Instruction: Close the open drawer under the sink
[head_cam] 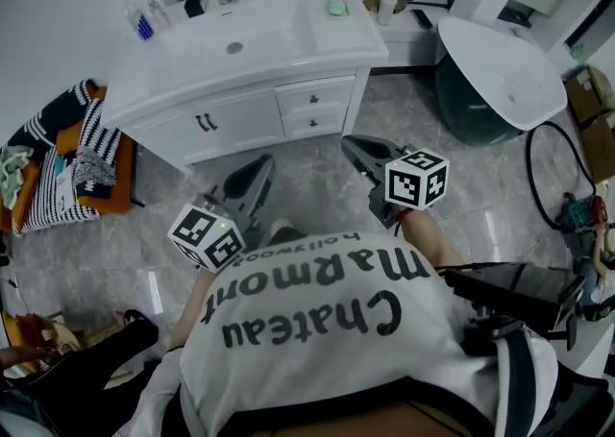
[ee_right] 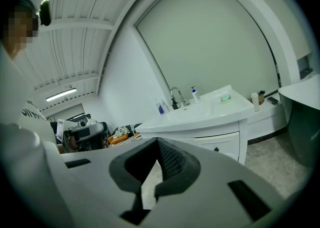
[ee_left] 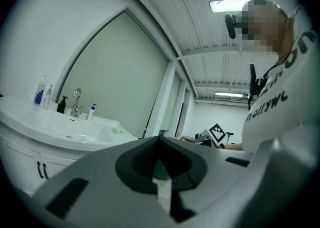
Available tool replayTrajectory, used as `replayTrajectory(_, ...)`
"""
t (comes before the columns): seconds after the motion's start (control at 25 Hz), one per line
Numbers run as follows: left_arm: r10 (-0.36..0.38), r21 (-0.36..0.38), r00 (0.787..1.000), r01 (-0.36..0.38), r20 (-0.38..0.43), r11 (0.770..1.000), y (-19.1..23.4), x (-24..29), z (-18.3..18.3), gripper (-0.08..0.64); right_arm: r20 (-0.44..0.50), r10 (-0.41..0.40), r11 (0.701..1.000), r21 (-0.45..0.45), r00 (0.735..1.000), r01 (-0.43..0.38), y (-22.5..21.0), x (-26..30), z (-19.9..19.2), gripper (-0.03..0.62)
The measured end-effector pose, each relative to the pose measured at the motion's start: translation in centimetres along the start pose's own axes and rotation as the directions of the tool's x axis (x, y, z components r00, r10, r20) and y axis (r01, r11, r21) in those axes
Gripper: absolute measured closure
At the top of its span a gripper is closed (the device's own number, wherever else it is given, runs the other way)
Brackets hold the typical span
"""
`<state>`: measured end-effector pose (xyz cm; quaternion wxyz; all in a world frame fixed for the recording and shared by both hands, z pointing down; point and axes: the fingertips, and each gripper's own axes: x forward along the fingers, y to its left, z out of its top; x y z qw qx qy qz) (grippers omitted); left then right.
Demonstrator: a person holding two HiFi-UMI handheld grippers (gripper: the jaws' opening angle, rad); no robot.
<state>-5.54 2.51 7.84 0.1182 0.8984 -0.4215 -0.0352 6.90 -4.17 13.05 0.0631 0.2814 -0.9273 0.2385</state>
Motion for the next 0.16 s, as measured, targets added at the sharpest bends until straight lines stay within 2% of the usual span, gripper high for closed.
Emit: replayTrajectory(0.16, 0.0, 0.008, 1.0, 0.0, 0.001, 1.0, 0.06, 0.16, 0.23, 0.552, 0.0, -0.003, 1.0, 0.0, 1.0, 0.003, -0.15, 0.16, 0.13, 0.581)
